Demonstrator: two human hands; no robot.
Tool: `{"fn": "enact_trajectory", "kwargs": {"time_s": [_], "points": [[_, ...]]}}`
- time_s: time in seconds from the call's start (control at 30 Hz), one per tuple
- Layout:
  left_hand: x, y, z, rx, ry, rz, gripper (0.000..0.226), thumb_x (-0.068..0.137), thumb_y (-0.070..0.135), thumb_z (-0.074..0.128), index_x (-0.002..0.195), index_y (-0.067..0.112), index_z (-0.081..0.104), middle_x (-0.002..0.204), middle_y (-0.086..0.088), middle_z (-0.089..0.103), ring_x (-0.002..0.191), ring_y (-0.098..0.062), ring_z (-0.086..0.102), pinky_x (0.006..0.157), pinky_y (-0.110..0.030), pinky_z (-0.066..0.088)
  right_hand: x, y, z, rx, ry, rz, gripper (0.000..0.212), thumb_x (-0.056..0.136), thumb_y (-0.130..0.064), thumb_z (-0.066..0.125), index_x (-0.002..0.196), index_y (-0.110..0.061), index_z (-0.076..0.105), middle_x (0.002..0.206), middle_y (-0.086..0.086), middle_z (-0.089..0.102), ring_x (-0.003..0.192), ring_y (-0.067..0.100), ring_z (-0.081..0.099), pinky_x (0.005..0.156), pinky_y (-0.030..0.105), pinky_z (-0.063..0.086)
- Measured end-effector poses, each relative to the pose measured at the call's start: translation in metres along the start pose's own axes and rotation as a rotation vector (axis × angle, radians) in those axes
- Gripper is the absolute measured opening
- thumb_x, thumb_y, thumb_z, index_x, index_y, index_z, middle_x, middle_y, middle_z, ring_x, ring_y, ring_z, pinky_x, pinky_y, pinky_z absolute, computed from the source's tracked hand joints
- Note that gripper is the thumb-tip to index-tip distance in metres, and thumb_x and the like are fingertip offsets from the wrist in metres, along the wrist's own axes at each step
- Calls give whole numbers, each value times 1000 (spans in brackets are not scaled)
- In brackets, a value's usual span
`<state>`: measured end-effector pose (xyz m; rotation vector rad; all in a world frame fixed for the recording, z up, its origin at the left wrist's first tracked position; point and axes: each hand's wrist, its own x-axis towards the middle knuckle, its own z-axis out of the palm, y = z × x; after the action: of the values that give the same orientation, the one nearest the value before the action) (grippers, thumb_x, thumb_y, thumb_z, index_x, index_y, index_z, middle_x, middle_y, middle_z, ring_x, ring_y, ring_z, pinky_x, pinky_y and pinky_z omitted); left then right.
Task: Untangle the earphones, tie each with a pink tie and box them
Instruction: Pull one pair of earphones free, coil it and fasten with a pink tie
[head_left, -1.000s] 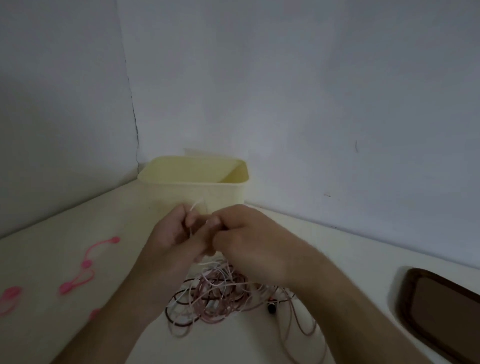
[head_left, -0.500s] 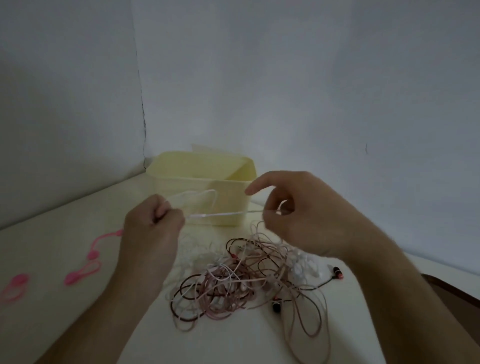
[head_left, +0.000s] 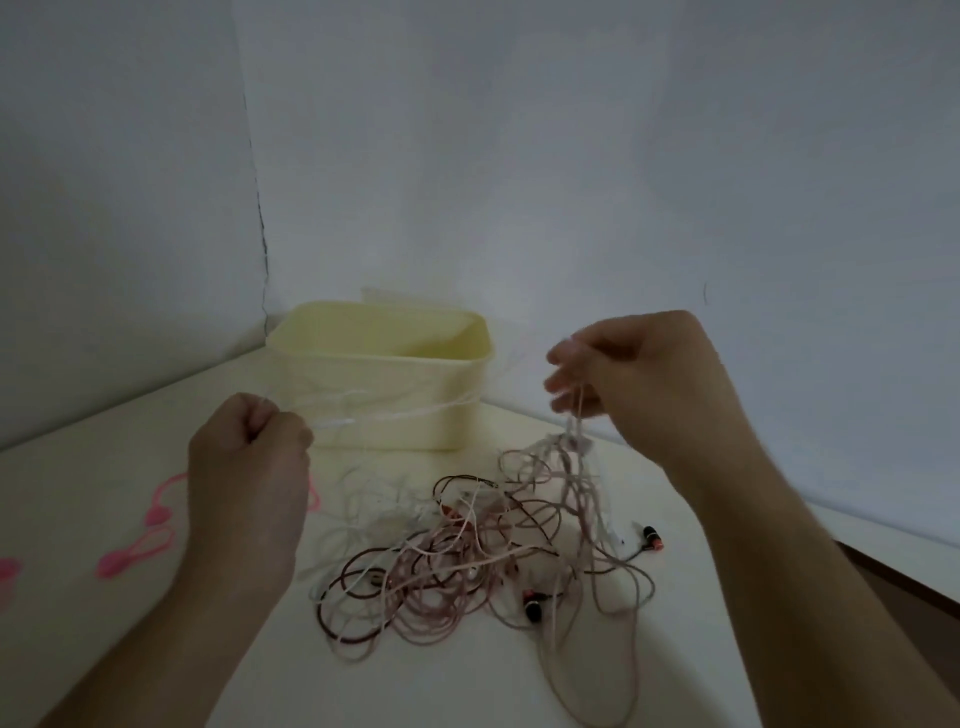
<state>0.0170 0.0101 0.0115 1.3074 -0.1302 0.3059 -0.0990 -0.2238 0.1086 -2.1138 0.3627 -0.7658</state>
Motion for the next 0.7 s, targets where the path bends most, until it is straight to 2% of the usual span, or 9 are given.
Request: {"fn": "enact_trajectory", "kwargs": {"time_s": [0.03, 0.17, 0.27, 0.37, 0.43, 0.5, 0.6, 0.7], "points": [[-1, 0, 1, -17, -23, -6, 41, 78, -5, 52, 62, 25, 30, 63, -5, 31, 54, -17, 22, 46, -20, 21, -1, -4, -1, 101, -32, 11, 18, 101, -14, 70, 87, -13, 81, 76, 1, 80, 70, 20, 80, 73, 37, 67], [-4, 1, 5, -38, -87, 5, 44, 82, -13, 48, 68, 24, 29, 65, -7, 29, 55, -14, 20, 48, -24, 14, -4, -7, -1, 197, -153, 87, 19, 103, -12, 67, 91, -5, 80, 81, 8, 81, 75, 31, 81, 75, 42, 68], [-4, 2, 5, -60, -108, 3, 46, 81, -14, 48, 70, 24, 25, 70, -10, 27, 56, -15, 18, 47, -24, 14, -6, -7, 2, 287, -128, 113, 20, 105, -12, 66, 94, -1, 77, 81, 12, 81, 72, 34, 80, 72, 43, 68], [-4, 2, 6, -74, -118, -2, 46, 82, -14, 48, 70, 23, 24, 65, -8, 30, 55, -15, 19, 47, -24, 14, -5, -8, 6, 334, -94, 114, 20, 105, -12, 65, 93, -1, 77, 79, 13, 80, 70, 34, 80, 68, 41, 68], [-4, 1, 5, -80, -116, -7, 46, 82, -15, 48, 70, 22, 23, 65, -7, 30, 54, -14, 19, 46, -23, 14, -4, -6, 10, 259, -46, 97, 19, 104, -14, 67, 91, -6, 78, 76, 8, 80, 68, 28, 79, 68, 41, 66], [-5, 1, 6, -80, -121, -9, 46, 83, -15, 49, 74, 19, 19, 66, -7, 29, 55, -15, 19, 46, -24, 14, 0, 0, 12, 75, 2, 63, 19, 101, -19, 71, 85, -17, 81, 74, -1, 80, 66, 18, 79, 72, 43, 67], [-7, 1, 7, -73, -131, -11, 46, 84, -15, 48, 71, 21, 24, 64, -6, 28, 53, -13, 19, 45, -23, 14, 2, 9, 15, -183, -16, 52, 14, 96, -31, 76, 84, -28, 83, 75, -11, 78, 68, 7, 76, 75, 39, 67], [-7, 2, 7, -73, -147, -16, 45, 83, -15, 48, 68, 22, 29, 58, 0, 31, 50, -12, 19, 45, -22, 13, 1, 11, 14, -223, -75, 90, 12, 97, -31, 76, 89, -26, 84, 78, -6, 78, 65, 9, 76, 70, 33, 66]]}}
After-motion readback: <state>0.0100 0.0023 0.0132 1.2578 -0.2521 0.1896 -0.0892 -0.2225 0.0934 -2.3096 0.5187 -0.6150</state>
